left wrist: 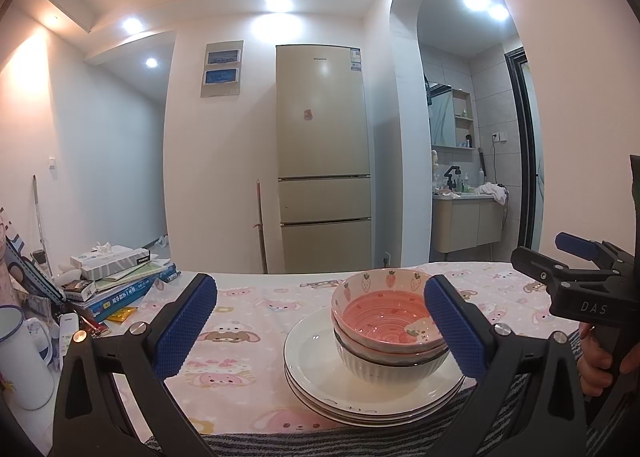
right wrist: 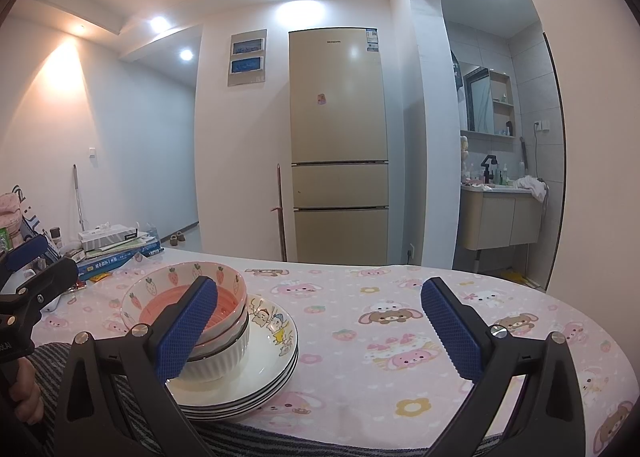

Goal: Organize plates and bowls

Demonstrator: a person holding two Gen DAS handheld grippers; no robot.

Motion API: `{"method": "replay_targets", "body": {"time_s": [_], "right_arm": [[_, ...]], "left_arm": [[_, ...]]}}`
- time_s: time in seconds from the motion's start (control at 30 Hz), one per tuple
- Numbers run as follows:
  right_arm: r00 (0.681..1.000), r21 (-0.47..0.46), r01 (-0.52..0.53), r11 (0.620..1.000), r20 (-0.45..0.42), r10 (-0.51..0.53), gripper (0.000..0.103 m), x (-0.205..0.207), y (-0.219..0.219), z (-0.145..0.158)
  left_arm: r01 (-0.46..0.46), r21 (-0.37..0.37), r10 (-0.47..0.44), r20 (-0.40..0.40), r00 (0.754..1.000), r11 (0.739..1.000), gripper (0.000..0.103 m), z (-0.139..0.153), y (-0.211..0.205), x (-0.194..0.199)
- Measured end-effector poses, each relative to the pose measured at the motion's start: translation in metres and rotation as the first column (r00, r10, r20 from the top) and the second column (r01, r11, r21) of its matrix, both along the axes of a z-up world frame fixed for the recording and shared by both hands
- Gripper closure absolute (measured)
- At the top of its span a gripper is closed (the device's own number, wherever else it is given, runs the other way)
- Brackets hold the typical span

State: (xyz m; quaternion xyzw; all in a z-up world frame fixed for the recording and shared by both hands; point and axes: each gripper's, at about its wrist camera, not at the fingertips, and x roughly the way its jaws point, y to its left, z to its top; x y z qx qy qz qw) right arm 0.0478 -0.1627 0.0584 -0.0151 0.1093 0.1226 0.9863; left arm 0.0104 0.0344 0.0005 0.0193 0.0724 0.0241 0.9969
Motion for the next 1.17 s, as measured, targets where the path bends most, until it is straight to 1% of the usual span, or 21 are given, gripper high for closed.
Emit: {"method": "replay_targets", "body": {"time_s": [0.53,0.93,1.17], "right_arm": [[1.0,-0.003,-0.001,1.0,0.0,0.001,0.0,0.0006,-0.0003,-0.0009],[1.0,-0.002,-0.003,1.0,-0.004,0.003,0.0,0.0006,-0.0004,-0.0003],[1.0,-0.005,-0.01,1.0,-0.012,0.01,0.0,0.0031,0.0003,-0.0051]], "left_arm": [[0.003,-0.004,-0.003,-0.018,1.0,1.0,0.0,-0.0016,0.0009,0.0047],[-0.004,-0.004,0.004,-0.013,1.0,1.0,0.0,-0.0027,0.0012,0.0046],[-0.007,-0.004,0.007,-0.013,1.0,1.0,0.0,-0.004,0.0017,0.004]]}}
